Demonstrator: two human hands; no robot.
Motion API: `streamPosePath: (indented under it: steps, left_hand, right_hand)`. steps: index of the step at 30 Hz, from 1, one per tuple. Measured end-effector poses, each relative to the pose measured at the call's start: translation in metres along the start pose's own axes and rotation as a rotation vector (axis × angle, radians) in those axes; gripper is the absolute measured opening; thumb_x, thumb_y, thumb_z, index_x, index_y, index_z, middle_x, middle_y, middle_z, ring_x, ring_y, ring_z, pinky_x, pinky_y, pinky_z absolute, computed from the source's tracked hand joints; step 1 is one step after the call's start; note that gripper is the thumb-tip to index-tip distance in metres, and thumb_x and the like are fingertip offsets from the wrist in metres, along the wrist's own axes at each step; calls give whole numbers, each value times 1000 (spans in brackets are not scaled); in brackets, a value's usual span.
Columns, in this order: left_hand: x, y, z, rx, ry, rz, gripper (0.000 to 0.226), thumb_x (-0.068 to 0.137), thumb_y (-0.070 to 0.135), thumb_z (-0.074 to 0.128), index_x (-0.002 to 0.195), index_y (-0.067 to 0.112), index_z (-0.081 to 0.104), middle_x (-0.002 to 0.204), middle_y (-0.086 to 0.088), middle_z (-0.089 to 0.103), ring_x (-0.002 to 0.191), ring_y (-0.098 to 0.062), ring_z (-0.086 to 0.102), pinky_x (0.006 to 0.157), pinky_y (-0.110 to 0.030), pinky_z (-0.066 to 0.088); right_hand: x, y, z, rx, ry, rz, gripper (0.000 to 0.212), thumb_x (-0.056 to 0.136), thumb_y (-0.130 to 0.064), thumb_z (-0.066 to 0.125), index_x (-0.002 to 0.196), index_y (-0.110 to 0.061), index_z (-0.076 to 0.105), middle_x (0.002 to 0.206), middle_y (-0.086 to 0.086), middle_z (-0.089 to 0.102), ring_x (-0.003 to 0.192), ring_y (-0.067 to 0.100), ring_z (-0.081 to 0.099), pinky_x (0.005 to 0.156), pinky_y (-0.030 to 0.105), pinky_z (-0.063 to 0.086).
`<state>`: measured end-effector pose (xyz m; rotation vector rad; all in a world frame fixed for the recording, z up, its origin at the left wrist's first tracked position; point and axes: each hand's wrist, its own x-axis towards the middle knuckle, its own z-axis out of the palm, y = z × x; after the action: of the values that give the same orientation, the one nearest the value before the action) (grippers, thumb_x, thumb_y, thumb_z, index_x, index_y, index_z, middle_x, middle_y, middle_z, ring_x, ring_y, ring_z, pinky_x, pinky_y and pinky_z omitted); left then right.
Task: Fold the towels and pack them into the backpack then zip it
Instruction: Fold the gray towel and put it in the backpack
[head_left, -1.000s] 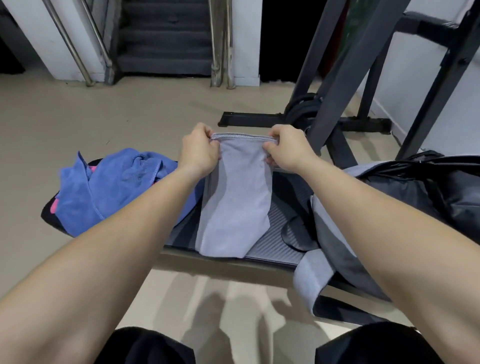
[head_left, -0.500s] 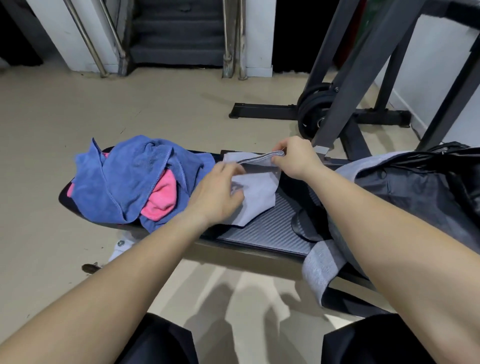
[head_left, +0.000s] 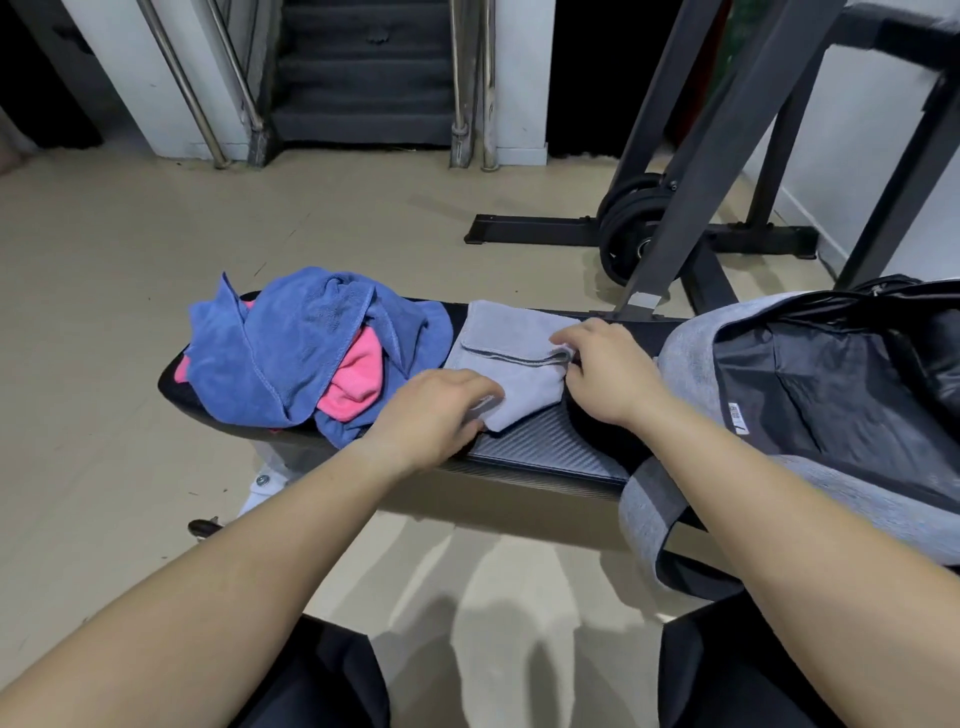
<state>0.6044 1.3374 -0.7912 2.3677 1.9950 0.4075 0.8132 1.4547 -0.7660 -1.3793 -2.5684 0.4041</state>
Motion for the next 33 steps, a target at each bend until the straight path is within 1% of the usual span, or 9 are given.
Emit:
streamPosePath:
  steps: [3,5,7,11,17,23,27,29,33]
  left_hand:
    - [6,7,-2,-29,147,-136,18,94,24,52,107,27,66,96,1,74,89,-30,64,78,-36,48]
    - [11,4,-6,-184,200,-297,17,97,30,49,107,28,63,94,1,74,89,-29,65,77,-41,52]
    - [13,-2,-7,-273,218,-370,19,98,32,50,109,28,64,97,4,74,94,-24,66,79,-41,53]
    - [14,-8,-8,-344,217,-395,16,97,36,54,105,30,65,96,11,72,96,-16,65,80,-40,54]
    - [18,-16,-4,-390,268,-437,11,96,37,56,101,31,64,99,10,72,95,-17,66,85,-41,54]
    - [19,-21,3,-367,240,-431,14,100,24,54,109,21,65,100,-1,74,91,-25,66,85,-41,52]
    - [19,-24,4,-325,203,-444,15,100,23,53,110,19,64,99,-6,74,91,-29,66,84,-41,51]
    - [19,-25,6,-286,169,-451,16,99,23,53,110,19,64,100,-7,74,95,-31,65,86,-42,50]
    - [19,-23,2,-236,122,-433,18,100,26,53,111,20,64,102,-6,74,100,-31,64,86,-42,50]
  right_hand:
    - [-21,-6,2,61,38,-25,36,90,-21,58,125,-22,59,120,1,57,112,26,54,90,40,48]
    - [-27,-15,5,110,-7,-29,37,86,-28,64,121,-23,57,117,-1,55,109,24,56,88,41,50]
    - [-28,-26,12,81,-10,-28,46,81,-39,68,122,-25,53,120,-2,51,113,23,53,87,41,50]
    - [-22,-53,31,26,40,52,64,76,-64,68,122,-22,52,124,-1,50,117,23,49,86,40,49]
    - [1,-69,51,-110,137,96,72,79,-71,63,122,-14,51,122,6,52,115,30,53,82,42,50]
    - [16,-63,58,-92,141,78,56,83,-64,63,110,-14,58,114,6,56,108,29,55,74,38,47]
    - [22,-59,53,-19,107,49,29,79,-24,67,104,-13,56,107,7,58,97,31,58,69,35,45]
    - [21,-54,47,22,88,30,22,77,-14,62,96,-16,52,98,4,61,86,29,56,68,36,42]
    - [14,-34,27,203,-32,-1,12,75,-18,65,86,-23,61,83,-5,67,81,20,61,67,31,45]
